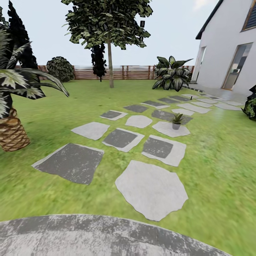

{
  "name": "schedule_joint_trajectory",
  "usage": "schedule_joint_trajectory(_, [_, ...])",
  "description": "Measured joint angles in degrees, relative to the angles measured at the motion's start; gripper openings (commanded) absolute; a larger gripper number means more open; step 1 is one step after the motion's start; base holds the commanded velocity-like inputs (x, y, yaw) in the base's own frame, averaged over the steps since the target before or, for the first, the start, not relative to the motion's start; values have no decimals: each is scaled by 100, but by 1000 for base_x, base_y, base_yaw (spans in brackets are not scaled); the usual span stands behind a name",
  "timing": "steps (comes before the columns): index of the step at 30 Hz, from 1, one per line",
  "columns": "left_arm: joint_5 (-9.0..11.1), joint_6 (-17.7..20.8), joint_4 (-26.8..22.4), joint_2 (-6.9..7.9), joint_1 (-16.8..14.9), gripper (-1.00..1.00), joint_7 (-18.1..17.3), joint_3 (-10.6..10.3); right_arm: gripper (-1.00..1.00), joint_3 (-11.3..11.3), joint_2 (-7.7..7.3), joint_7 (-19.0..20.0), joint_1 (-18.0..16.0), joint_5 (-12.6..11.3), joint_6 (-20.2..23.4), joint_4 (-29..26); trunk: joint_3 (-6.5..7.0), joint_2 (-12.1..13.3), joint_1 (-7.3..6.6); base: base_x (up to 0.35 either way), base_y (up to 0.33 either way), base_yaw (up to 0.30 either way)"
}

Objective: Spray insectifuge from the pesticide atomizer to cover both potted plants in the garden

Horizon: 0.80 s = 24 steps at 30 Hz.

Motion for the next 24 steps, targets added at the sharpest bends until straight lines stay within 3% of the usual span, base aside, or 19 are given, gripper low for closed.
schedule_joint_trajectory(24, [0, 1, 0, 1, 0, 100, 0, 0, 100, 0, 0, -16, -1, 24, -9, 10, 0, 0, 0, 340, 0, 0])
